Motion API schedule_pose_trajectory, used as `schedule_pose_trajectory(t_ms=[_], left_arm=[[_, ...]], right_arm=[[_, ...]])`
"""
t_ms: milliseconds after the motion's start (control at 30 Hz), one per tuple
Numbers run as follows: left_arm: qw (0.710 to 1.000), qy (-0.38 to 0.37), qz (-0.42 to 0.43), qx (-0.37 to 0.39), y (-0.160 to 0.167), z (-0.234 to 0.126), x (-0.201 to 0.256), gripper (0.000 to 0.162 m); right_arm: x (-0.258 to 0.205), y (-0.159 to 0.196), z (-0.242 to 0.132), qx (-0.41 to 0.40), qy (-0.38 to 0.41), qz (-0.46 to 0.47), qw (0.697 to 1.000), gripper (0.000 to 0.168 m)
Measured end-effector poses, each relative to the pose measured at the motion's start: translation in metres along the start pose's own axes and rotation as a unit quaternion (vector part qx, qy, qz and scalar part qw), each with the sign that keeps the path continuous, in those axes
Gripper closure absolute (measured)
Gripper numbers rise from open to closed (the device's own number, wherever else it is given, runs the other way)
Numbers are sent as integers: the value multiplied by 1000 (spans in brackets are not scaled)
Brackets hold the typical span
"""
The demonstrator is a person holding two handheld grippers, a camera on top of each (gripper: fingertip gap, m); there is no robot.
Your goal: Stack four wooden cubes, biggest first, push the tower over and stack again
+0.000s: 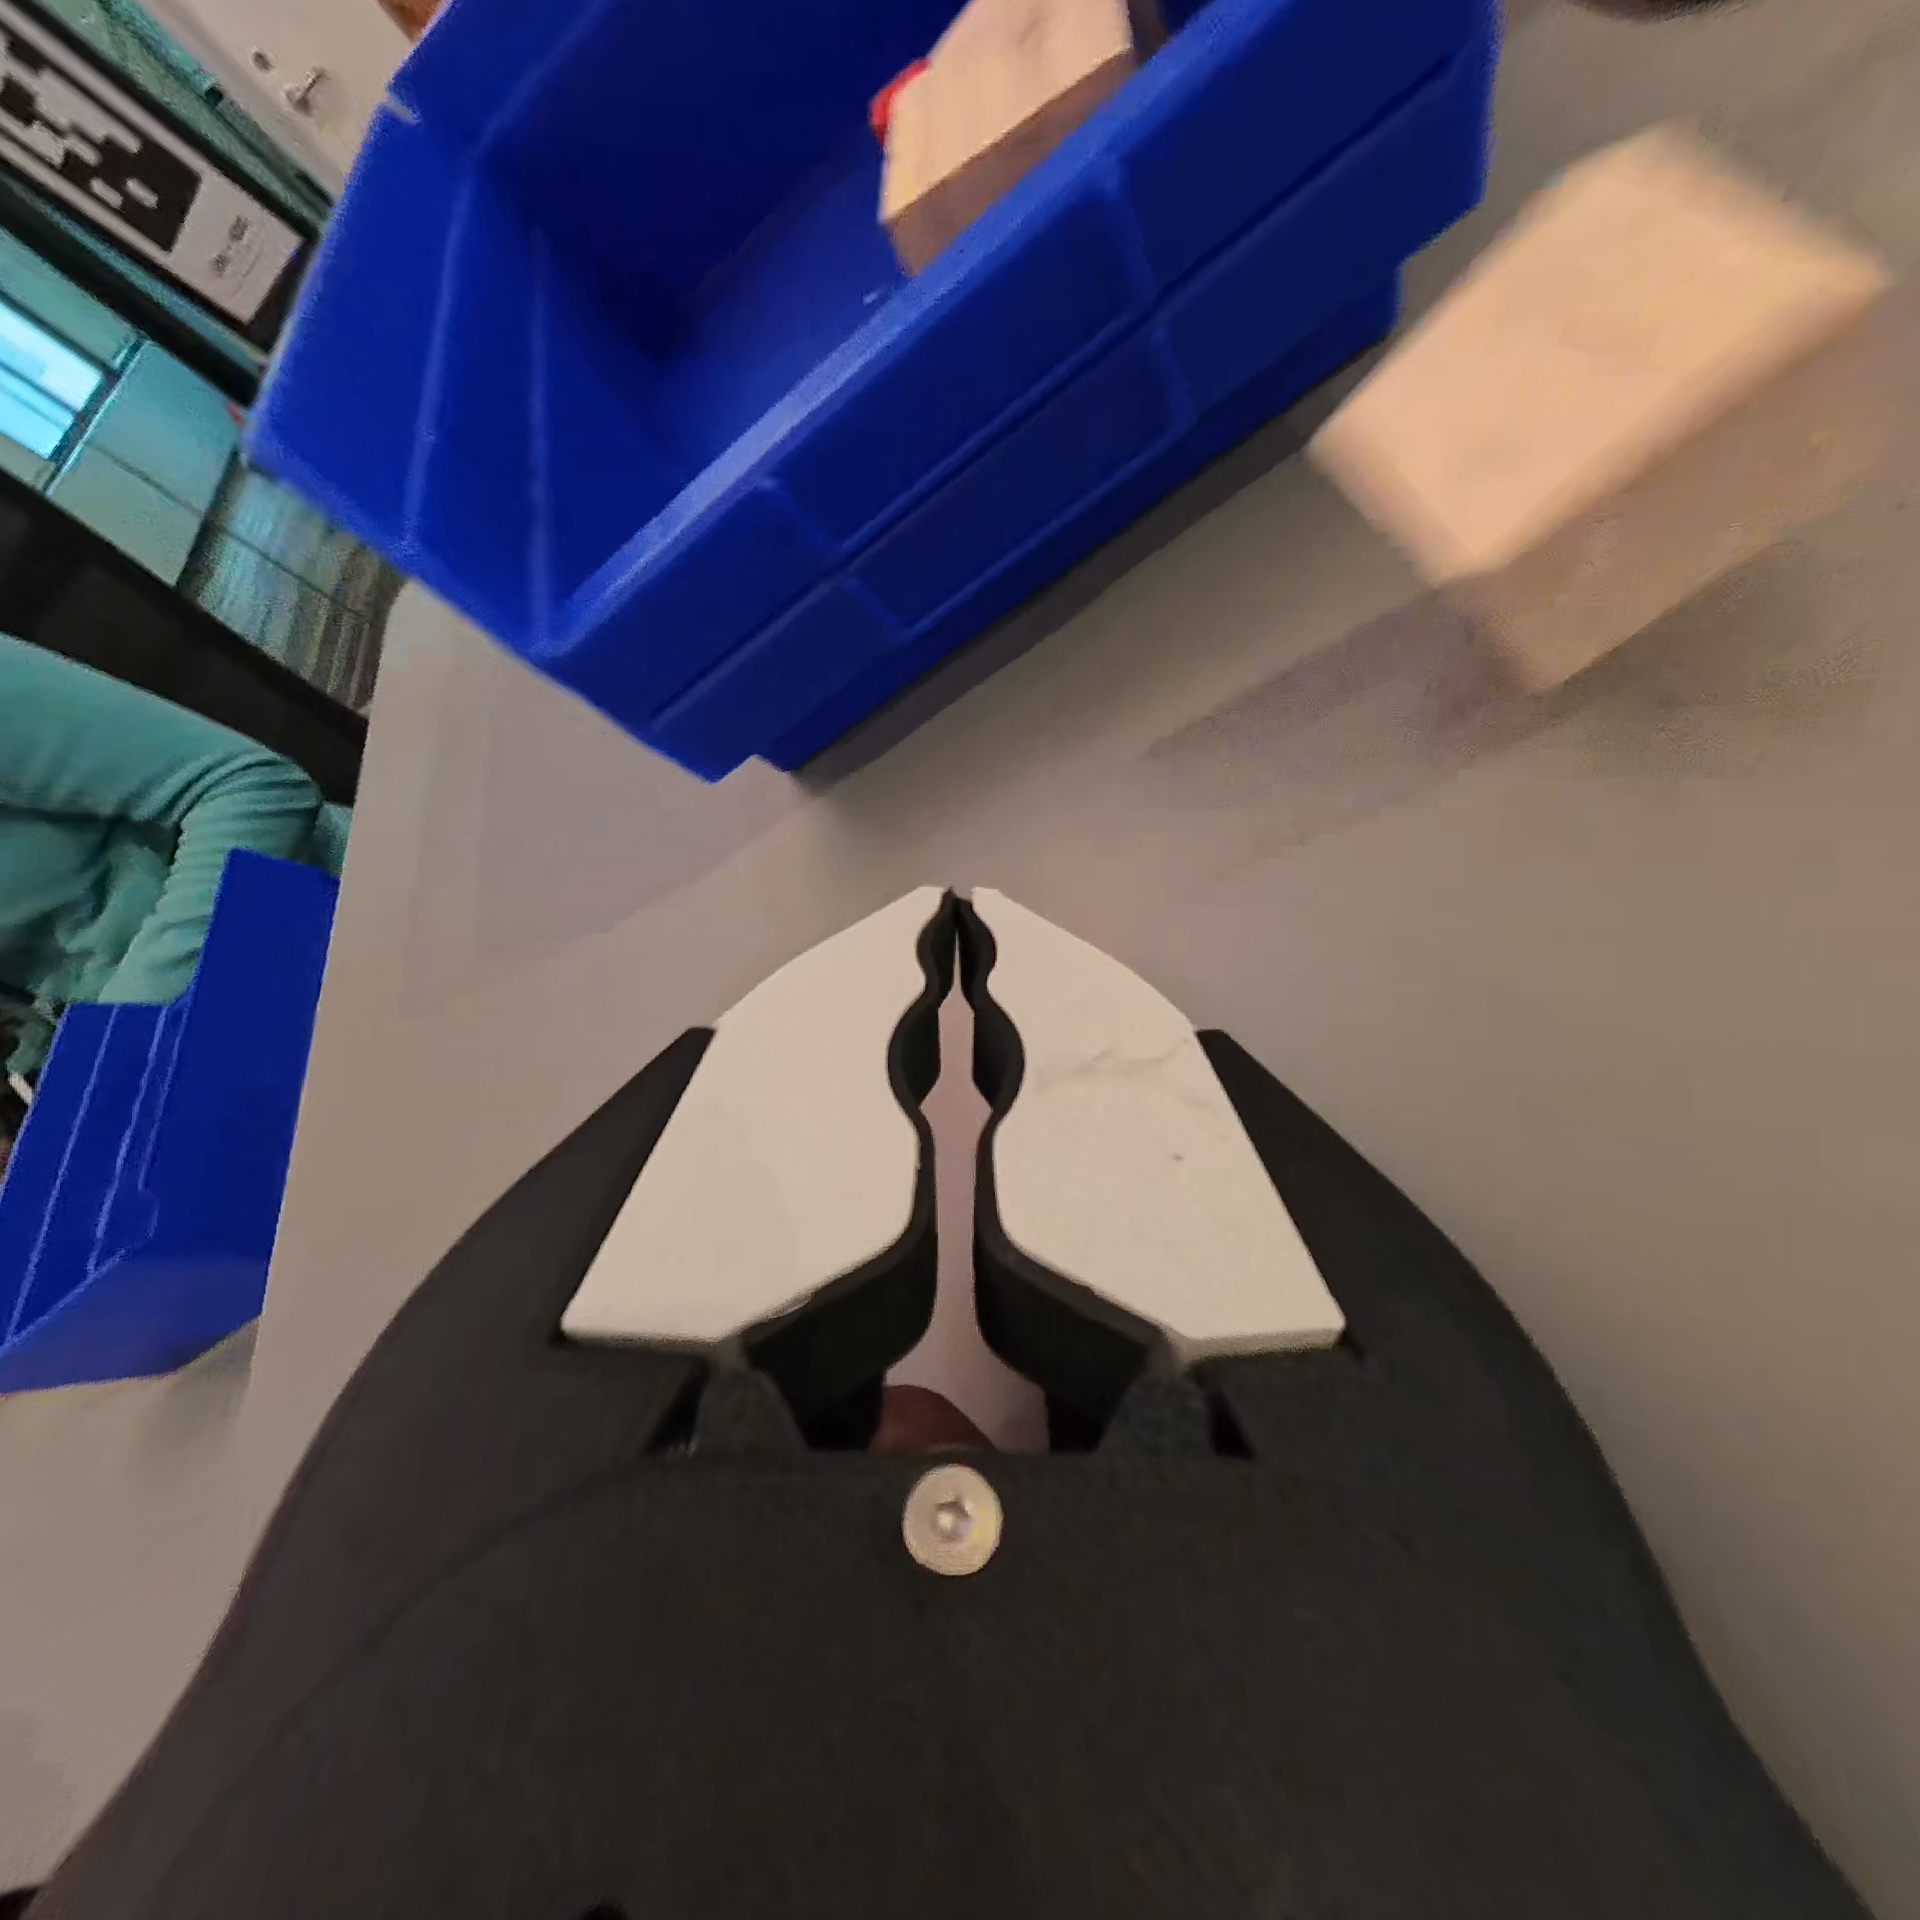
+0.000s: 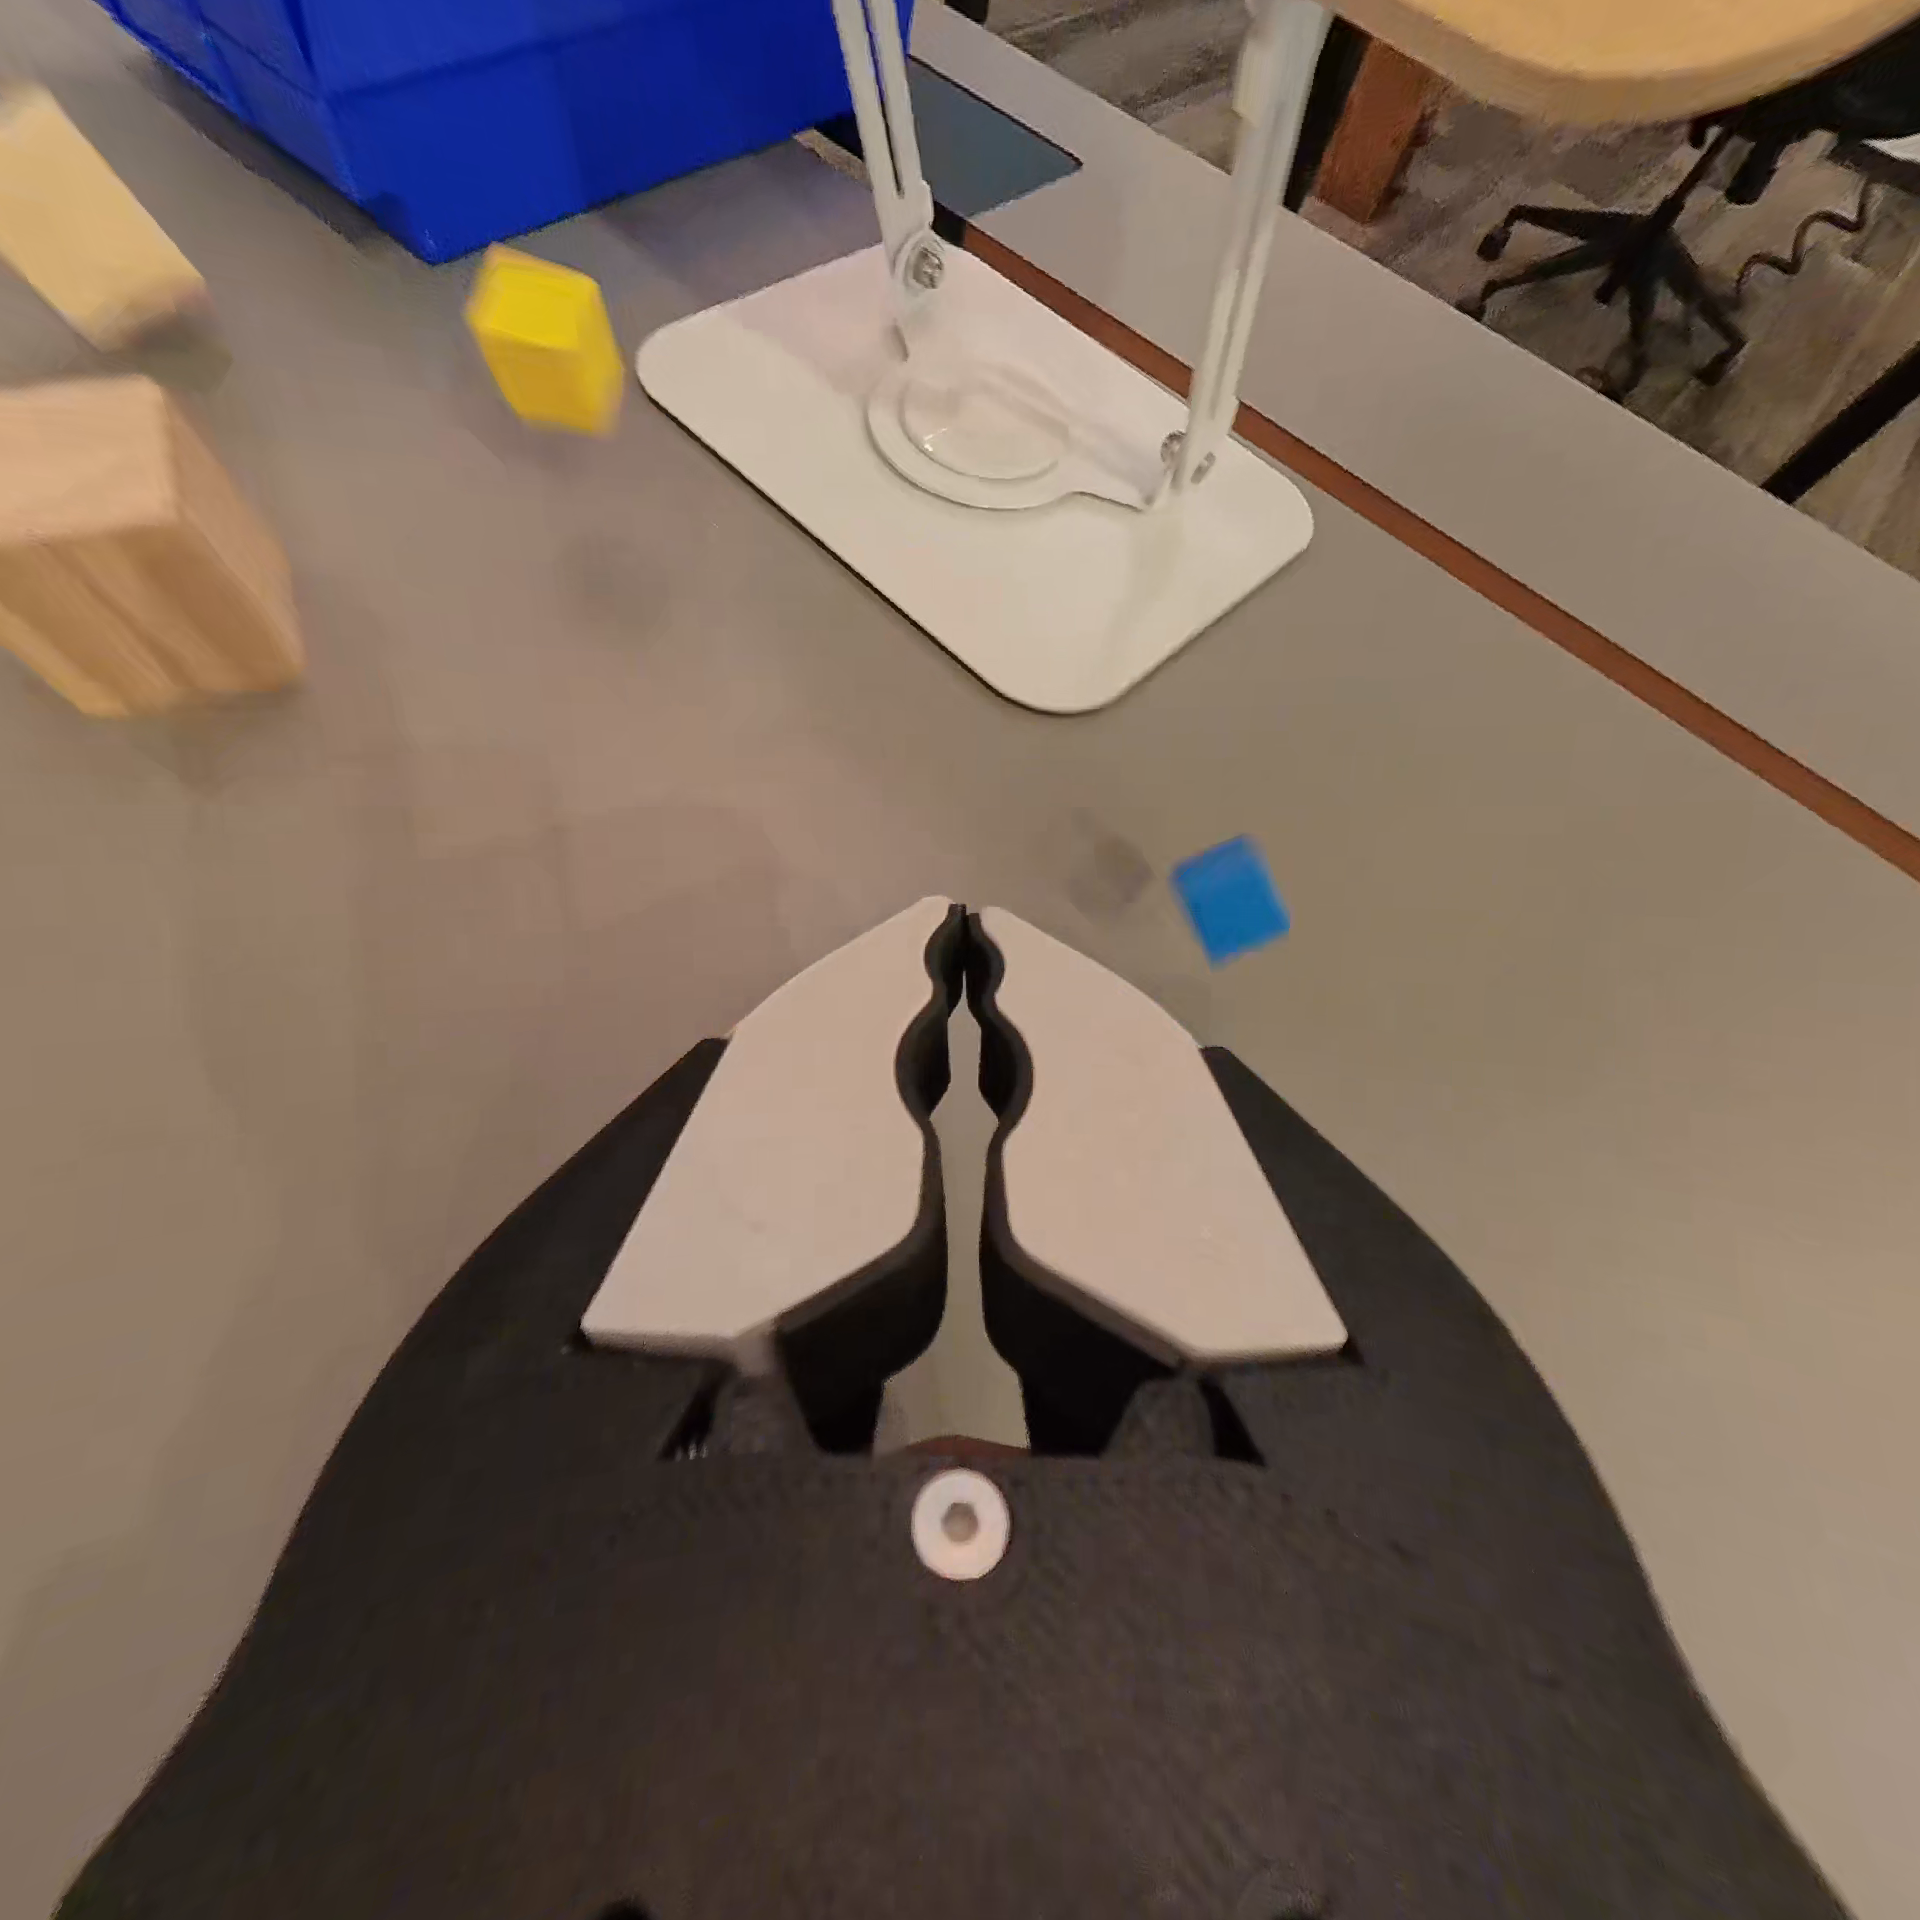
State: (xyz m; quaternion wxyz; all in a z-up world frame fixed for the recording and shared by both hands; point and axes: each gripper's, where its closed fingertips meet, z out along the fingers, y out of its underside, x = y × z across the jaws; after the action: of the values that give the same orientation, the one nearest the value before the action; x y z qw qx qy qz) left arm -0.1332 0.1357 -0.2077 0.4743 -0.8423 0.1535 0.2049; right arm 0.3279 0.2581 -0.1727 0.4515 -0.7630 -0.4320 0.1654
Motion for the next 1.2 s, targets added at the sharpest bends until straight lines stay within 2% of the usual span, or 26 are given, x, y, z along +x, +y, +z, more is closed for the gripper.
schedule_pose_trajectory(t_ms=[100,167,300,467,700,900,1033,1200], left_arm=[[1000,-16,-14,-11,11,-1,-16,162],[1000,-16,-13,-11,13,-1,-18,162],[1000,-6,25,-16,13,1,-8,162],[998,11,51,-16,11,0,6,162],[995,27,88,-23,11,1,21,162],[995,27,91,-22,9,2,23,162],[996,22,88,-25,9,3,21,161],[996,18,88,-27,10,4,20,161]], right_arm=[[12,18,-6,1,-15,9,1000,168],[22,17,-15,24,-25,39,999,168],[43,25,-22,26,-8,40,999,168],[39,40,-11,-4,-20,21,1000,168],[46,37,-2,4,-15,14,1000,168],[102,20,28,8,36,6,999,166],[159,14,66,-3,60,40,997,119],[201,17,117,-57,47,87,994,98]])
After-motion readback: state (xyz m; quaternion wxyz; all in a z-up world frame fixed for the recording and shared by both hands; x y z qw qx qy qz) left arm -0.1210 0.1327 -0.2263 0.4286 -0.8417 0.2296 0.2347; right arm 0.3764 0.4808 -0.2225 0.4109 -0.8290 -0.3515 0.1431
